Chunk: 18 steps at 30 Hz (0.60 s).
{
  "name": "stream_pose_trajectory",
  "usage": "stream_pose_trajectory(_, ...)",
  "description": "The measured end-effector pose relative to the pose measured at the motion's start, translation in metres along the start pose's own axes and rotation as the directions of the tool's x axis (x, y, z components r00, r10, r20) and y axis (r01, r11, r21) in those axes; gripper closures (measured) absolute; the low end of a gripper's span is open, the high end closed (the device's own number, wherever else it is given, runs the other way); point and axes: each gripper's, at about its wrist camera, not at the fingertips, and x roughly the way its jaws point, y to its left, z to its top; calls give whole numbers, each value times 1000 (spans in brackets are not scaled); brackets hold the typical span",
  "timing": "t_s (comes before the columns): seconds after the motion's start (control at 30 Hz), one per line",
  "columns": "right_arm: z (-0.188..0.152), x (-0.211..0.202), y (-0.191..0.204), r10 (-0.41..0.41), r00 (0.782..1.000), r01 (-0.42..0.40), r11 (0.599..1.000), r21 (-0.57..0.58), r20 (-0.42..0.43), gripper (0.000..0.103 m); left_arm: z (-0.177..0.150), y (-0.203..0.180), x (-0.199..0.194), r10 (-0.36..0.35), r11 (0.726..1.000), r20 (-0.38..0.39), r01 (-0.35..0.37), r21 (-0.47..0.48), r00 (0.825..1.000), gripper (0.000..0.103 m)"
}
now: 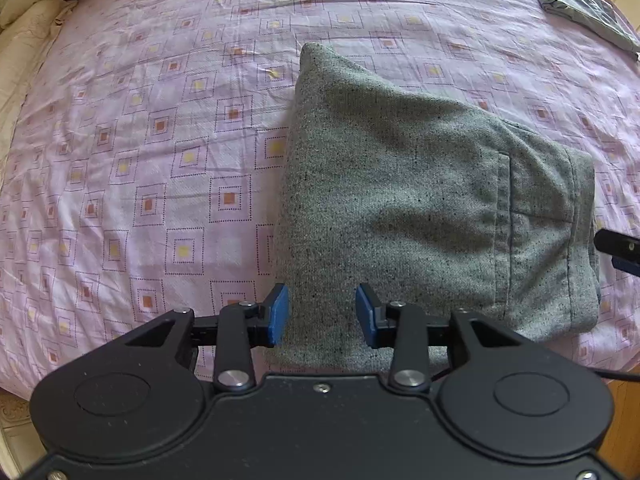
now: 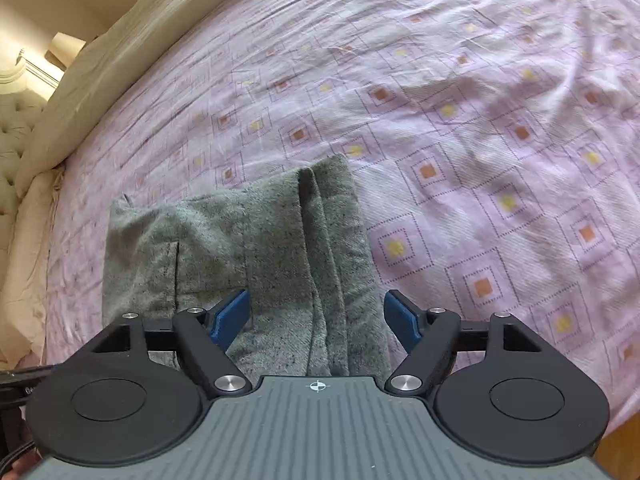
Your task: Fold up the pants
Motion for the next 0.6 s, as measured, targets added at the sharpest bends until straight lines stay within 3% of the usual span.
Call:
stream_pose_trajectory(0.3,-4,15,30,-36,999,34,989,-145,-12,31,8,14,14,11,1000,-17,-11,4,1000,56)
stream_pose_trajectory(0.43,-9,29,40,-25,997,8,979,-205,-80,42,10,21,18,9,1000,-26,-9,-8,1000,56)
stream_pose_trajectory(0.57,-6,36,23,27,993,-35,997,-70,-115,45,12,24,19,5,1000,-30,-6,-12,1000,56)
stream_pose_trajectory(0.6,-4,35,20,39,993,-43,999,-34,-113,60,12,24,19,4,1000,-28,-5,-9,1000,56)
